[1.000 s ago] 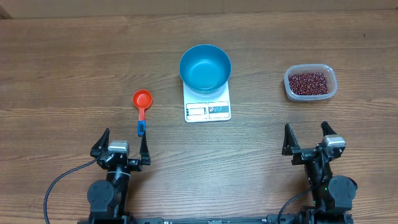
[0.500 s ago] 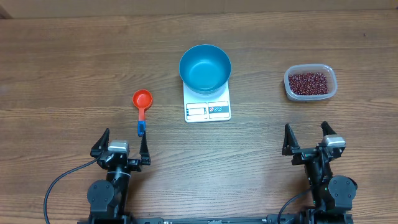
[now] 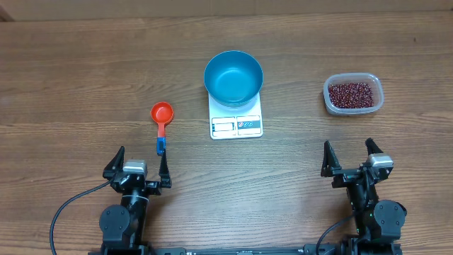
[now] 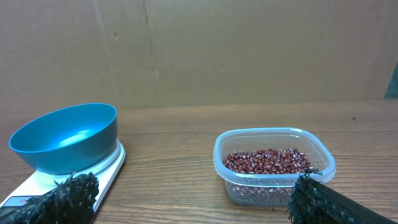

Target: Scoop item into bowl and weigh 150g on scale

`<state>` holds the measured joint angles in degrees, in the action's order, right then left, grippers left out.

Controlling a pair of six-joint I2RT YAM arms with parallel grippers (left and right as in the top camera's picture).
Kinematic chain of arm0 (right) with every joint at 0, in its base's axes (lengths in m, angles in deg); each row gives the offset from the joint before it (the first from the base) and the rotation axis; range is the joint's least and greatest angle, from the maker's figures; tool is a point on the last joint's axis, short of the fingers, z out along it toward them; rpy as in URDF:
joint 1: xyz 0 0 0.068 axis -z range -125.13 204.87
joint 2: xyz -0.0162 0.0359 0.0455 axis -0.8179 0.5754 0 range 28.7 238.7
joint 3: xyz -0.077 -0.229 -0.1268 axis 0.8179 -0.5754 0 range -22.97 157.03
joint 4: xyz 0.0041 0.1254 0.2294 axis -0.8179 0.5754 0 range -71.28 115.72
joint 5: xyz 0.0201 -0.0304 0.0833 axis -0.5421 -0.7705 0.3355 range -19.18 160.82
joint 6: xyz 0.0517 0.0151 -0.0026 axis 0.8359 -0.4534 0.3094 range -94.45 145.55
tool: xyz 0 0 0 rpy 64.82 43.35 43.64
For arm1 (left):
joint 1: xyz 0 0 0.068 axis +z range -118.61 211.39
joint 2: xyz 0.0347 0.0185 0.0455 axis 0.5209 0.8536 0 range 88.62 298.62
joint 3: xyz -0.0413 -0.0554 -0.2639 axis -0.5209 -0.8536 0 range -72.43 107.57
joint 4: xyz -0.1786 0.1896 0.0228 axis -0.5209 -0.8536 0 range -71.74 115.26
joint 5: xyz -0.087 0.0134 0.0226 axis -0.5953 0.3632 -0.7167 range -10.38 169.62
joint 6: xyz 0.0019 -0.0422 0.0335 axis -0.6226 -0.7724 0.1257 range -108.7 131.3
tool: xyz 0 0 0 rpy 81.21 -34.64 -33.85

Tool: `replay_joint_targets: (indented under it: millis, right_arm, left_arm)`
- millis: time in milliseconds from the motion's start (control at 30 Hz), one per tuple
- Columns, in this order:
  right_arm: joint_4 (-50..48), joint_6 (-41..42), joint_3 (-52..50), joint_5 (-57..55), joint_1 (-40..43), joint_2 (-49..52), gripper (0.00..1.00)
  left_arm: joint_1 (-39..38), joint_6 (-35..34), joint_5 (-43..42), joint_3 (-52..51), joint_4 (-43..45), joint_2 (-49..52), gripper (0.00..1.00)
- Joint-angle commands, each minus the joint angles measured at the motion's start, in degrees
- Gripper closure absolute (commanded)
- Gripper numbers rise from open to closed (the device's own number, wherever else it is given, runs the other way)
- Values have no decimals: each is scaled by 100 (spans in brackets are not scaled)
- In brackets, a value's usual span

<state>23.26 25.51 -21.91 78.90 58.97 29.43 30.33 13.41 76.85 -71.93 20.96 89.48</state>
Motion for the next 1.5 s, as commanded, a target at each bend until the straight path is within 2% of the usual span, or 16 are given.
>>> replay_joint_targets:
  millis: [0, 433, 600, 1167, 1333, 1467]
  right_arm:
    - [-33, 20, -61, -55, -22, -61, 0]
    - [-33, 17, -61, -55, -22, -61, 0]
    - [-33, 20, -61, -55, -24, -61, 0]
    - [-35, 20, -61, -55, -22, -61, 0]
    - [-35, 20, -61, -55, -22, -61, 0]
    - [-35, 20, -61, -55, -22, -61, 0]
  left_arm:
    - [39, 114, 17, -22, -11, -61, 1]
    - [39, 42, -31, -22, 2, -61, 1]
    - [39, -251, -35, -22, 0, -61, 1]
    - [39, -295, -184, -7, -13, -61, 0]
    - [39, -293, -356, 120, -256, -61, 0]
    - [39, -136, -372, 448, -815, -61, 0]
